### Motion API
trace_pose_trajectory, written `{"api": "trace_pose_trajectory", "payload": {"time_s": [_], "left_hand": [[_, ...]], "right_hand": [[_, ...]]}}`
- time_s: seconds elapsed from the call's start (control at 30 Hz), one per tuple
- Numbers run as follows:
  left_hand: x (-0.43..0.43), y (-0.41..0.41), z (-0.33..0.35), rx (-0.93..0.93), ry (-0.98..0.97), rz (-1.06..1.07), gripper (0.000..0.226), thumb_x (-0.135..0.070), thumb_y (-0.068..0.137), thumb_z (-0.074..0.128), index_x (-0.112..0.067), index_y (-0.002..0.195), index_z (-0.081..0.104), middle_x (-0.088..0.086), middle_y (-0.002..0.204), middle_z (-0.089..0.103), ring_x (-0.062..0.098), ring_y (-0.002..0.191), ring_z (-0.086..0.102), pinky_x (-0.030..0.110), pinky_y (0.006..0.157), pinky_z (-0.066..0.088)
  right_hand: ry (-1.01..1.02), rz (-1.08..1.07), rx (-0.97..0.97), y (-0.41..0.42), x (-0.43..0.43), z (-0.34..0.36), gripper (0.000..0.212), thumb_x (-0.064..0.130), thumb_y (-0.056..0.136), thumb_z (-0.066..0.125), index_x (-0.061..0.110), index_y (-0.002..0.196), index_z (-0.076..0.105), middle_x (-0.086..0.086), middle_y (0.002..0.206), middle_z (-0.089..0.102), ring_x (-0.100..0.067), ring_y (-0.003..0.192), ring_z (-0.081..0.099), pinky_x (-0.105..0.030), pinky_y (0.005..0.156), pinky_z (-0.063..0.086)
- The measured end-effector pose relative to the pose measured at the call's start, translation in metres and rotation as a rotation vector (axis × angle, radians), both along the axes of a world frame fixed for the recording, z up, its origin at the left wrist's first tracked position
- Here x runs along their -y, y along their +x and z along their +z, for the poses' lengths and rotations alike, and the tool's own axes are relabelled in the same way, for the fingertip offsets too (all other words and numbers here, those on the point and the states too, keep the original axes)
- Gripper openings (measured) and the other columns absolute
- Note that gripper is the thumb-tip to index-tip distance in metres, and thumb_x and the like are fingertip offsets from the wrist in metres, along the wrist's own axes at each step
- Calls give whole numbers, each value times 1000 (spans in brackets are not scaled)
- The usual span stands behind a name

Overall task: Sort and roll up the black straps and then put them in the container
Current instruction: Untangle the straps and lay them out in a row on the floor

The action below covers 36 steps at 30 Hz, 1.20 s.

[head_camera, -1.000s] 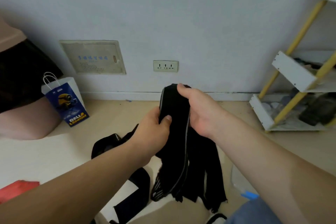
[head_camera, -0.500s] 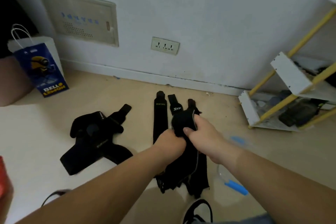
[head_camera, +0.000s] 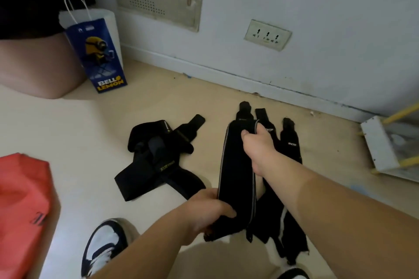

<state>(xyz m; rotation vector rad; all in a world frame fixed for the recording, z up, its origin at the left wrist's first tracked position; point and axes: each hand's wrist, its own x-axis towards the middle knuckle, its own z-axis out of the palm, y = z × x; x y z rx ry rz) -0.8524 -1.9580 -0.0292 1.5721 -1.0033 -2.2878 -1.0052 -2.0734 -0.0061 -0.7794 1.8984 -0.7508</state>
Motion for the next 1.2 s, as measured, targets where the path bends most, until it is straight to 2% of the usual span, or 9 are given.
{"api": "trace_pose_trajectory", "payload": {"time_s": [0.13, 0.27, 0.4, 0.5, 0.63, 0.77, 0.87, 1.0, 1.2], "left_hand": [[14, 0, -28, 83, -34, -3, 51, -14, 72, 73, -23, 122, 72, -2, 114, 79, 19, 108, 74, 36, 101, 58], [54, 1, -48, 144, -80, 114, 30, -8, 92, 66, -21, 119, 70, 5, 107, 78, 20, 96, 76, 27, 75, 63], [86, -9, -76, 160, -119, 258, 27, -14, 101, 65, -24, 127, 62, 5, 114, 75, 25, 103, 74, 37, 91, 62], [102, -24, -97, 165, -133, 342, 21, -22, 104, 64, -25, 125, 62, 4, 112, 75, 24, 99, 75, 33, 83, 64], [110, -39, -122, 180, -30, 388, 43, -15, 96, 75, -18, 134, 54, 6, 120, 72, 25, 102, 74, 34, 84, 64], [100, -40, -141, 288, 24, 294, 50, -8, 89, 81, -20, 119, 42, 7, 120, 67, 25, 108, 69, 33, 87, 60], [83, -40, -149, 375, -18, 136, 49, -8, 86, 80, -21, 120, 46, 6, 113, 69, 23, 105, 70, 41, 94, 62], [73, -34, -149, 362, 1, 201, 31, -10, 90, 71, -17, 116, 56, 9, 105, 71, 24, 95, 72, 38, 84, 64], [70, -6, -138, 461, -62, 102, 31, -24, 98, 72, -18, 123, 56, 6, 112, 63, 27, 101, 68, 40, 73, 66]], "right_hand": [[9, 28, 54, 16, 35, -18, 63, 23, 112, 48, 29, 169, 20, -2, 171, 32, -29, 154, 36, -47, 127, 32], [7, 73, 68, 16, 85, -34, 65, 17, 113, 43, 30, 169, 14, -2, 172, 31, -29, 152, 38, -47, 125, 35], [-72, 184, 59, 11, 126, -48, 65, 1, 106, 41, 29, 164, 35, -6, 154, 53, -29, 131, 57, -45, 110, 53], [-135, 193, -51, 6, 147, -64, 49, 12, 109, 46, 25, 156, 41, -12, 140, 60, -24, 108, 63, -35, 86, 58], [-12, 400, -508, -10, 140, -97, 66, 25, 106, 53, 26, 165, 22, -15, 163, 31, -37, 141, 43, -47, 116, 43], [244, 923, -356, -12, 94, -134, 49, 23, 109, 53, 18, 157, 46, -12, 159, 47, -30, 141, 51, -36, 115, 44], [412, 1104, -355, -10, 71, -145, 59, 31, 112, 50, 21, 166, 31, -8, 169, 36, -28, 152, 40, -33, 121, 36], [471, 1244, -456, -7, 68, -147, 69, 35, 113, 47, 20, 170, 12, -6, 178, 12, -29, 161, 23, -34, 128, 26], [537, 1412, -682, 4, 41, -159, 89, 50, 109, 51, 18, 170, -5, -8, 175, -24, -30, 164, -12, -45, 134, 8]]}}
